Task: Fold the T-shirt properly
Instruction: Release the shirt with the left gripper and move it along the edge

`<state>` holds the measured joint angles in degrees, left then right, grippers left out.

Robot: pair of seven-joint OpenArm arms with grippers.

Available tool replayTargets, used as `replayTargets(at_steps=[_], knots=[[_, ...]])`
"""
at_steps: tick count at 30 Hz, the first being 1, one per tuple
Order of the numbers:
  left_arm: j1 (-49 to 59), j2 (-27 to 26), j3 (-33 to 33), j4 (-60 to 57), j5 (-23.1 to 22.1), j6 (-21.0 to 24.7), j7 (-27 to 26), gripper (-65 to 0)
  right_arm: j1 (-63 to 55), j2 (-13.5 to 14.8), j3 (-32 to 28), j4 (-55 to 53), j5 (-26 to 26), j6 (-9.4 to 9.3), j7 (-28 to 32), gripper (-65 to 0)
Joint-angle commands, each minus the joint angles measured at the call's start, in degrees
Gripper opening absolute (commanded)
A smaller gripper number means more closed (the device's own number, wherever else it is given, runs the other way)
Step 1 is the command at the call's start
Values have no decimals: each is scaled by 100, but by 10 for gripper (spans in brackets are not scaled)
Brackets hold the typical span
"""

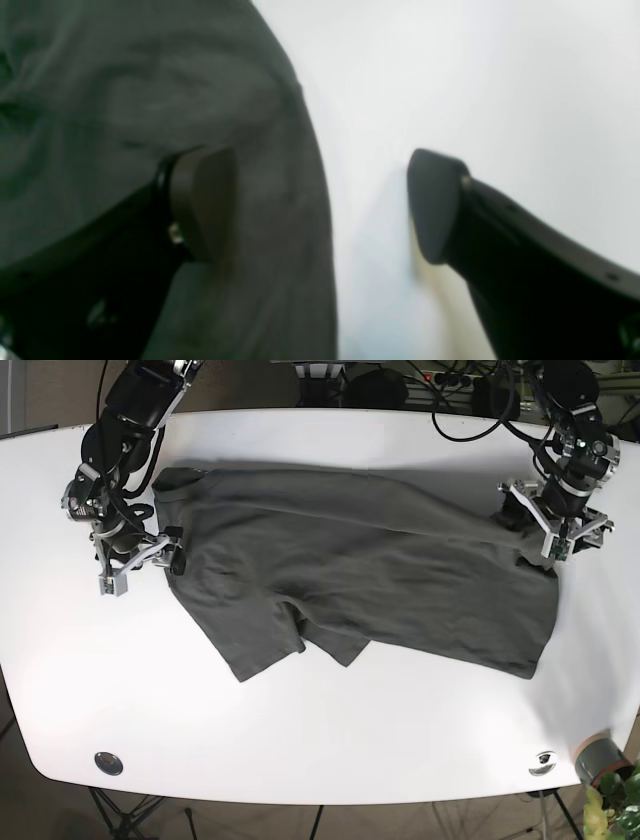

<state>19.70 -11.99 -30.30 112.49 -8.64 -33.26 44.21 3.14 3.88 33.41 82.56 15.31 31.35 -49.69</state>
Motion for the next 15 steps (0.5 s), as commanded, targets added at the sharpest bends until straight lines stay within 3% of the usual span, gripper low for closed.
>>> replayTargets(at_steps=[1, 5, 8, 15], knots=[[56, -80, -42, 105, -54, 16, -100, -146, 183, 153, 22, -67, 73, 7, 147, -143], [267, -142, -51, 105, -72, -20, -100, -146, 385, 153, -49, -481, 73, -10, 209, -143], [355, -247, -60, 96, -81, -521, -91, -146, 420, 153, -383, -665, 73, -36, 411, -152], [364, -265, -139, 105, -45, -674, 428, -146, 464, 135, -646, -929, 91, -45, 604, -274]])
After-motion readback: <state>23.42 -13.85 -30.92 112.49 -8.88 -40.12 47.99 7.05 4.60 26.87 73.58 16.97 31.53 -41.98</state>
